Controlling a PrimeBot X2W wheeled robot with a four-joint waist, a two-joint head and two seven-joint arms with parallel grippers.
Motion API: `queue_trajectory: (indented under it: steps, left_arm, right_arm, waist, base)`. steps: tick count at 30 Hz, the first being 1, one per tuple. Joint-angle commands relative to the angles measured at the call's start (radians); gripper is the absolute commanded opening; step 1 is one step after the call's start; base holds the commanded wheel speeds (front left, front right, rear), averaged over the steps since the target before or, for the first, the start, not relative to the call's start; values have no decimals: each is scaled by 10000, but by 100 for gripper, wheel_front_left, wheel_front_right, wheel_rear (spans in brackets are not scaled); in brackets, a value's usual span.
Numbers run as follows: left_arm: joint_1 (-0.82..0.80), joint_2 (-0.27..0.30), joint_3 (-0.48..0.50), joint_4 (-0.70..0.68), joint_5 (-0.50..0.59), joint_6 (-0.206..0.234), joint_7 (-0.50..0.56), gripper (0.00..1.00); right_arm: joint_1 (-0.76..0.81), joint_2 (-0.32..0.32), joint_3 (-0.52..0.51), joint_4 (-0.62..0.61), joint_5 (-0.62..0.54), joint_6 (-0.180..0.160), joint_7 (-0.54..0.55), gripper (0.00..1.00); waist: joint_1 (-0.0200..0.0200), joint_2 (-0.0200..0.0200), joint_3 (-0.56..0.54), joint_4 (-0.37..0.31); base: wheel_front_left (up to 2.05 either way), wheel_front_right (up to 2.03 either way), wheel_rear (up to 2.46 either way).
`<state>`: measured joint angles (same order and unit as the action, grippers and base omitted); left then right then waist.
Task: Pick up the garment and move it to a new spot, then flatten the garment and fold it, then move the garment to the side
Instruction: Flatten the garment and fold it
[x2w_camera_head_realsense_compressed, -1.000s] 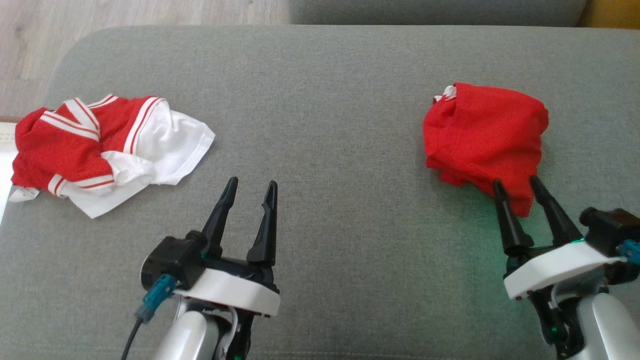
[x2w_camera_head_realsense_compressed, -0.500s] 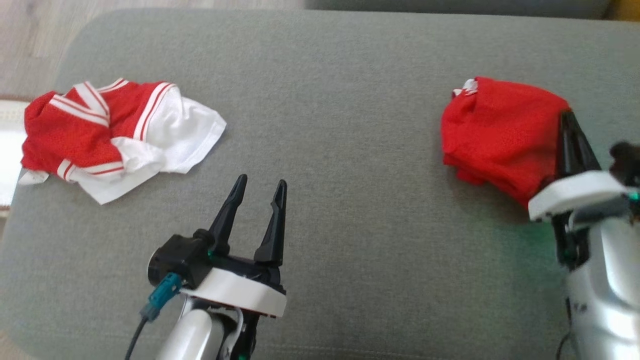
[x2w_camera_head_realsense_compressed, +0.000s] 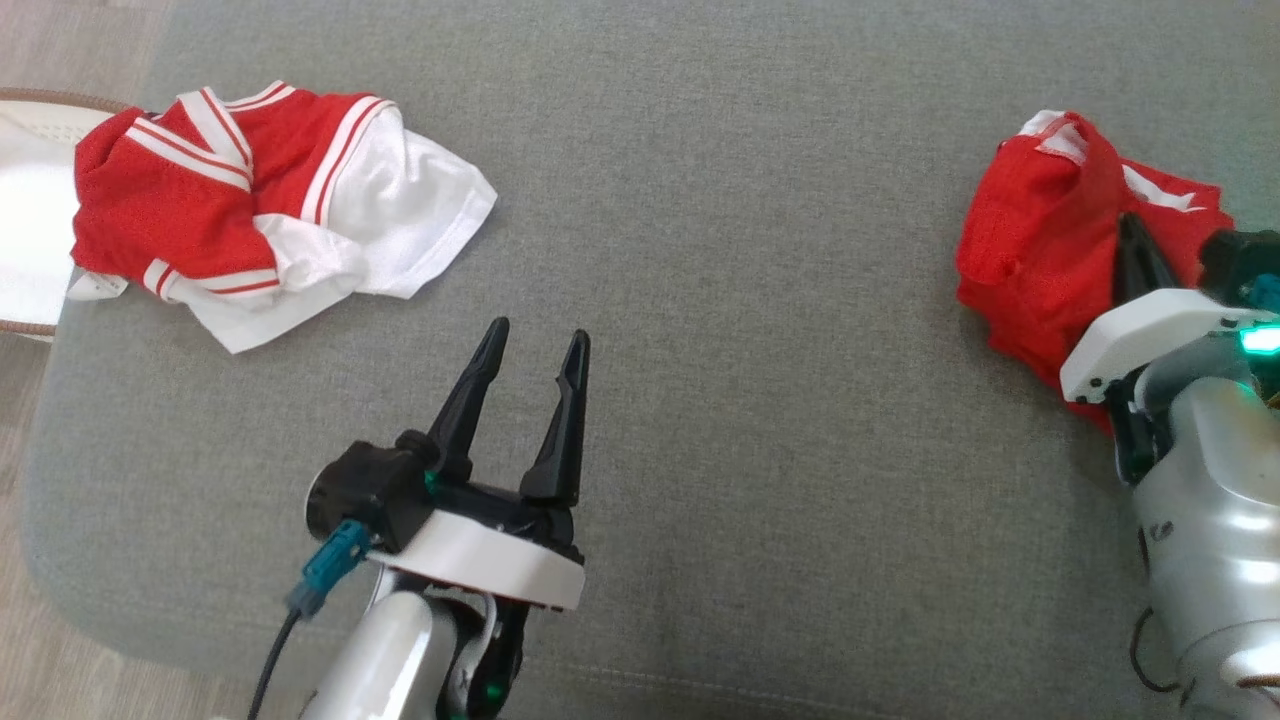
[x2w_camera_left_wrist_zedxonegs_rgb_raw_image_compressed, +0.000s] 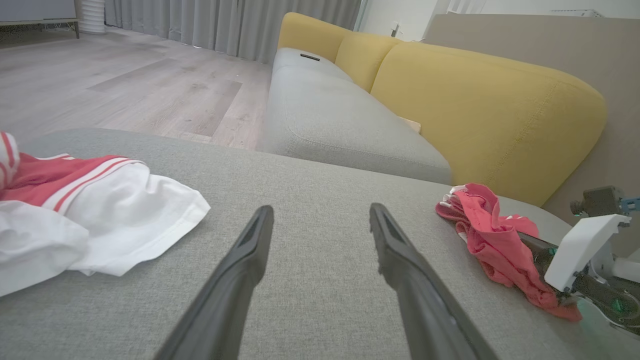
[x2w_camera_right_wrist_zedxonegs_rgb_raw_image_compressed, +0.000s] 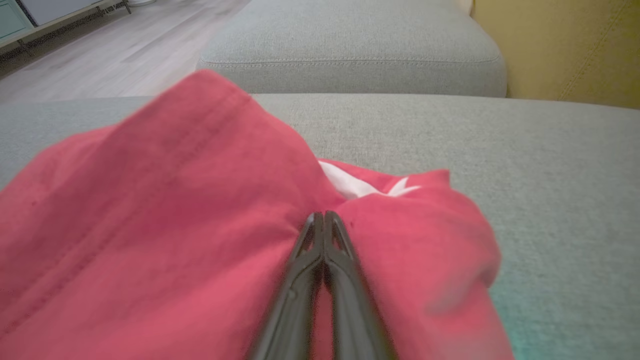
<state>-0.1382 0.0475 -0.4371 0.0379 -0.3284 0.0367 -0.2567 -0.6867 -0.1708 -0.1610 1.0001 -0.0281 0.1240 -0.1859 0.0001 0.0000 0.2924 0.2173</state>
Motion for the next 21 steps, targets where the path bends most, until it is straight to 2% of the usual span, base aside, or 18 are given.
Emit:
queue_trajectory:
  steps: [1, 4, 8, 16, 21]
  left_arm:
    - [-385, 28, 294, -330, -78, 72, -51, 100]
    - [-416, 28, 306, -307, -87, 88, -51, 100]
    - [-332, 28, 345, -287, -85, 92, -51, 100]
    - [-327, 28, 152, -222, -229, 58, -51, 100]
    - [-286, 28, 229, -151, -255, 53, -51, 100]
  right_arm:
    - [-296, -55, 268, -35, -109, 67, -186, 0]
    - [-544, -88, 245, -43, -370, 67, -580, 0]
    - [-667, 300, 308, -291, -683, 67, -731, 0]
    - [-900, 887, 675, 724, -810, 67, -751, 0]
    - [-903, 1167, 1783, 1246, -395, 67, -755, 0]
  waist:
    - [-1, 0, 10, -1]
    - [-1, 0, -43, -35]
    - [-1, 0, -218, -113]
    - [-1, 0, -436, 148]
    - [-1, 0, -646, 246]
  base:
    - [0, 0, 0]
    - [0, 0, 0]
    - [0, 0, 0]
    - [0, 0, 0]
    - [0, 0, 0]
